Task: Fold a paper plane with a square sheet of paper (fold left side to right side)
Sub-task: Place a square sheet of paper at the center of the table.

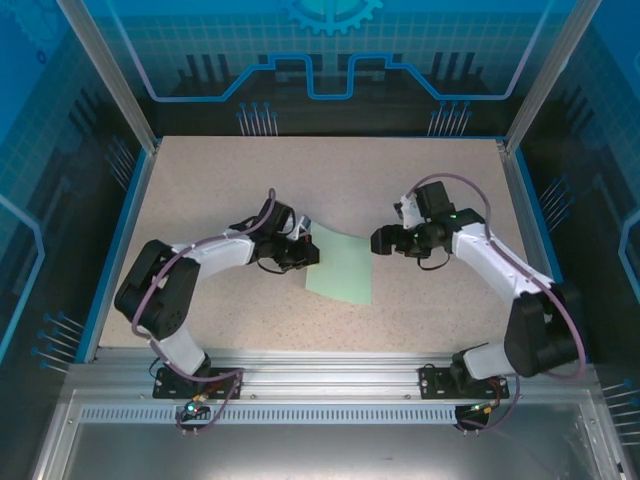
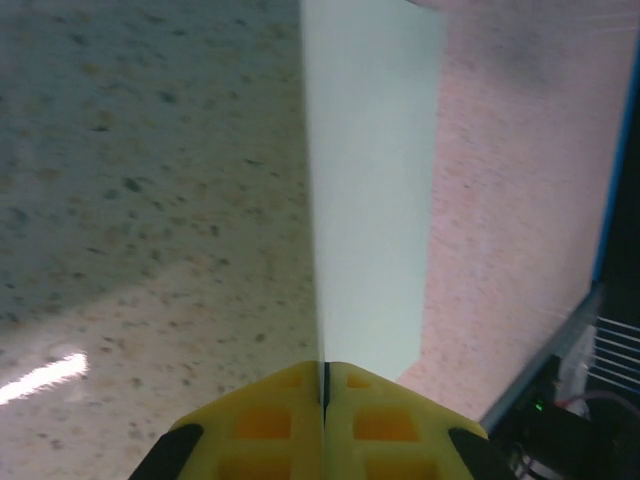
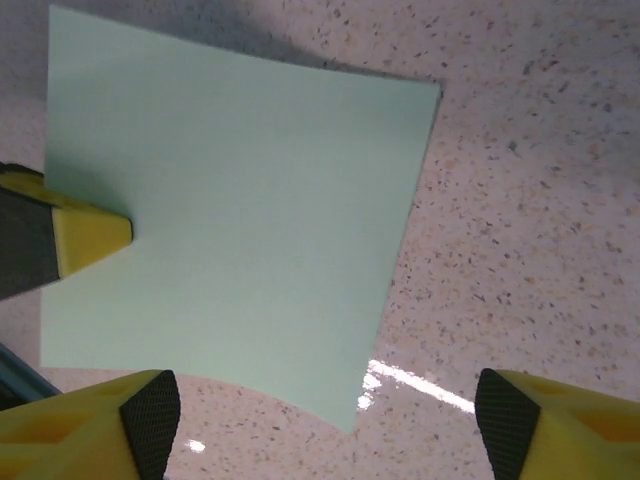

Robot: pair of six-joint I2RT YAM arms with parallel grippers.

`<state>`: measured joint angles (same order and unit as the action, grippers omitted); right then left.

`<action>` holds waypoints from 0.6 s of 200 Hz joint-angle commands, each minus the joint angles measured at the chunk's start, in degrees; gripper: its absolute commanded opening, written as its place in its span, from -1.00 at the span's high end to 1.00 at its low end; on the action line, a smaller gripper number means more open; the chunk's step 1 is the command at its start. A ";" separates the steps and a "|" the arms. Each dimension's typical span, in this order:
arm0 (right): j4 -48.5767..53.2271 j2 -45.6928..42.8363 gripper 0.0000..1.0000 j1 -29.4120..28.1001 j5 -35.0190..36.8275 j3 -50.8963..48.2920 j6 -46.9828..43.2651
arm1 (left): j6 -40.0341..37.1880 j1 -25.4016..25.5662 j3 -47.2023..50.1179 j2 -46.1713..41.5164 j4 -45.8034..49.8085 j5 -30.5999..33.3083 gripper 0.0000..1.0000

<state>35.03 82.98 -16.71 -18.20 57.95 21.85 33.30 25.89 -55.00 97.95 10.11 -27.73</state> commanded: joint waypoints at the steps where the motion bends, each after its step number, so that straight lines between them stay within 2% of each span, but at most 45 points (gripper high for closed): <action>1: -6.17 4.25 -0.37 -1.57 -3.93 -0.11 1.15 | -1.63 0.54 -5.85 1.77 7.13 5.88 0.93; 24: -13.01 10.74 -0.01 -2.17 -7.52 -0.17 5.48 | -2.95 0.54 -9.78 3.68 12.58 8.45 0.90; 50: -14.18 18.59 0.21 -3.76 -5.67 2.95 6.19 | -3.32 0.53 -11.84 5.07 15.12 8.88 0.87; 95: -14.11 25.66 0.34 -5.84 -3.79 4.86 6.44 | -3.77 0.99 -13.40 6.00 16.30 8.40 0.69; 120: -11.98 26.33 0.37 -6.32 -0.70 4.52 5.73 | -2.93 1.42 -13.82 5.93 14.97 6.58 0.42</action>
<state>21.74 107.50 -21.78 -22.22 62.02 27.62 30.65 26.52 -66.52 103.68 24.08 -19.73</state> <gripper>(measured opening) 0.324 0.254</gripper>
